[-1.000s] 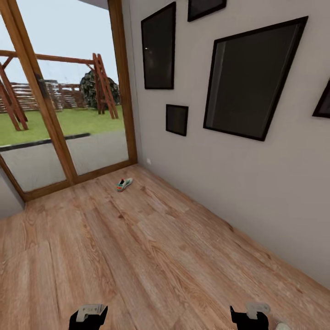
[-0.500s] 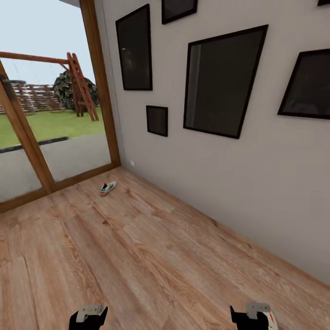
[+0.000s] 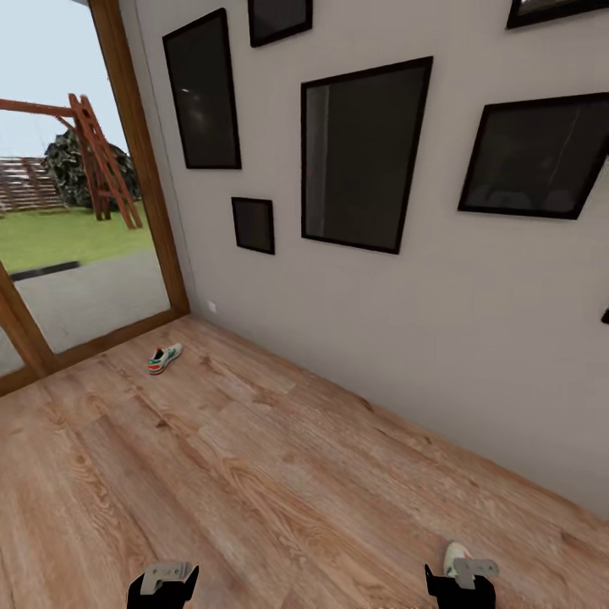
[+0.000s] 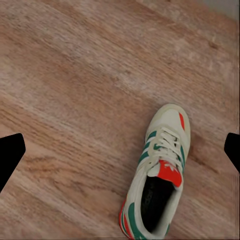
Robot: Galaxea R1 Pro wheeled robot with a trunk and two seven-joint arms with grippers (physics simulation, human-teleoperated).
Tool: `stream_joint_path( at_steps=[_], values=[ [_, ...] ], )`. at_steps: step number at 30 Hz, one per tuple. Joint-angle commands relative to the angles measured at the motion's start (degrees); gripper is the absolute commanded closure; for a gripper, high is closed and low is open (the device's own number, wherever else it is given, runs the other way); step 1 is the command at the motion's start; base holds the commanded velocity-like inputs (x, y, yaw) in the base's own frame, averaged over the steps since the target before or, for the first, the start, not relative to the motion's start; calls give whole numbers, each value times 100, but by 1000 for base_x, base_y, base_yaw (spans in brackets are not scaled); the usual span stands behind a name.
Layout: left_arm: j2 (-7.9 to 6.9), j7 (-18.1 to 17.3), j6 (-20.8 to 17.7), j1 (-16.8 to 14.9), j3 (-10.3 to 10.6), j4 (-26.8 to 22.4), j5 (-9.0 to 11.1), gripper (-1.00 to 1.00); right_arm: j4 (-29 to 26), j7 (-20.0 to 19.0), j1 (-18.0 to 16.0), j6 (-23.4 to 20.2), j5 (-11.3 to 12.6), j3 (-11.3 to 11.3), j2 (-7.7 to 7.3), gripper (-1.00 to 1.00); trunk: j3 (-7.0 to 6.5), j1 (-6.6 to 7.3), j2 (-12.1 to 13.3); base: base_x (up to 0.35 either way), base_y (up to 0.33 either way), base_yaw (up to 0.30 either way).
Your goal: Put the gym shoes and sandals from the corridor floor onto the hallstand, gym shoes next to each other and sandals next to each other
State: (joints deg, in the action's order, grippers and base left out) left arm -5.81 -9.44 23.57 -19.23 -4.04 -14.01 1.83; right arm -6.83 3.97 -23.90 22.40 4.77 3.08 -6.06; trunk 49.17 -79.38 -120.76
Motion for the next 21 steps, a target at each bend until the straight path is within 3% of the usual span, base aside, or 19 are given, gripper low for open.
stream_joint_path(
  at_steps=[1,21],
  values=[
    [1,-58,7,-2,-41,3,19,-100,6,8,-5,19,50,35,0,-100,3,1,-2,0,0,-257],
    [1,-58,7,-2,-42,3,19,-100,6,8,-3,19,50,35,0,-100,-44,1,-2,0,0,-257]
  ],
)
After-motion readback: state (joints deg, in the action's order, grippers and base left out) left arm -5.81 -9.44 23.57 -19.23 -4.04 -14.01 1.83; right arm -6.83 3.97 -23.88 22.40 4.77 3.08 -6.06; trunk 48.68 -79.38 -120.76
